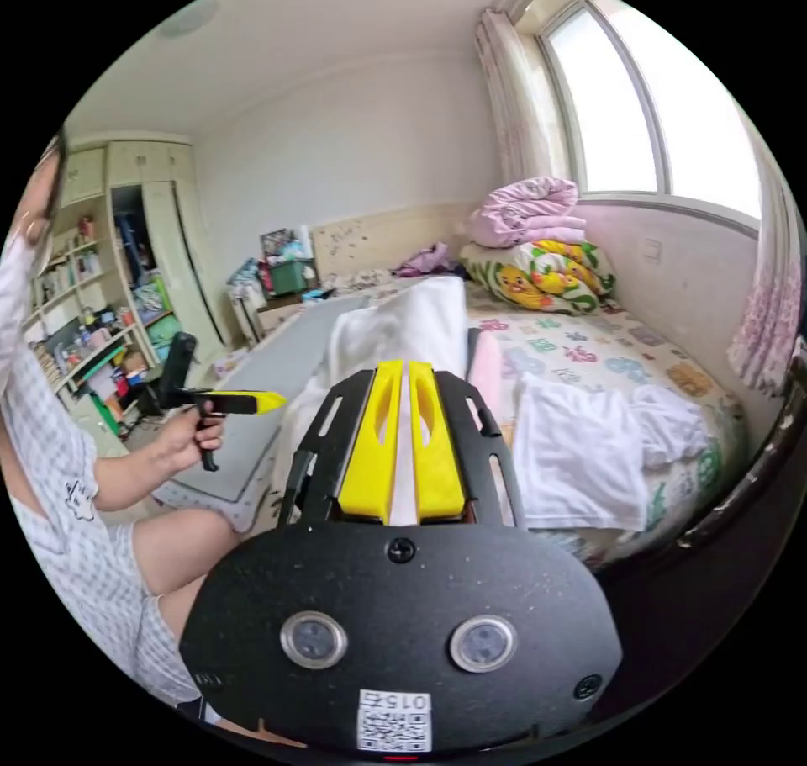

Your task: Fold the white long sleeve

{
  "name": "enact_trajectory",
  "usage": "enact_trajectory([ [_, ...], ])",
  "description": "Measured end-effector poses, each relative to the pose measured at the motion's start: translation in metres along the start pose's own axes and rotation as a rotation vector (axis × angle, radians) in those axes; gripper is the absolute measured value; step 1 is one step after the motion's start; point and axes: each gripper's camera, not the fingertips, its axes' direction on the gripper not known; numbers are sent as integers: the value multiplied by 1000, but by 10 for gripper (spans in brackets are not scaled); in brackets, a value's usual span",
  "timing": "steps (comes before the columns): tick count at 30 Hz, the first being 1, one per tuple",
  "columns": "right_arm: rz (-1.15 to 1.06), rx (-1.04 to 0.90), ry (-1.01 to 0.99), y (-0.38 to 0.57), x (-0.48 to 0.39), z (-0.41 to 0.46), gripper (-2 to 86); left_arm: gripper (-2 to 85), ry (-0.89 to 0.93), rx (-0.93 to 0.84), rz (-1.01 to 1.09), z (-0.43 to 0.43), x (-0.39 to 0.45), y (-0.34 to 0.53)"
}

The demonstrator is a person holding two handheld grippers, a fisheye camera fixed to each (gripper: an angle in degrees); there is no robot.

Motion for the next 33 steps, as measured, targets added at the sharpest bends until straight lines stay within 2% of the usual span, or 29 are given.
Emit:
enact_trajectory([
  [3,10,-25,-117,29,-47,26,61,81,-11,48,-118,7,-19,49],
  [5,-1,-80,-105,41,-72,47,75,83,0,22,-182,21,-31,68],
  [8,-4,-204,-66,51,-97,82,80,85,111,1,-232,47,-47,88],
  [12,-55,-273,76,50,-114,108,99,87,86,23,-236,67,-64,99],
  [15,-149,-339,239,54,-127,129,96,88,145,40,-270,83,-83,108],
  [19,-307,-382,421,64,-145,140,61,88,177,41,-261,105,-98,125],
  [21,-313,-384,443,63,-142,136,37,89,179,17,-238,114,-103,129],
  [26,-24,-234,225,54,-96,79,12,91,214,14,-202,133,-113,140],
  [30,298,21,58,67,-40,6,6,107,221,-39,-152,161,-112,157],
  [33,380,88,34,75,-19,-26,4,111,248,-30,-129,177,-112,174],
])
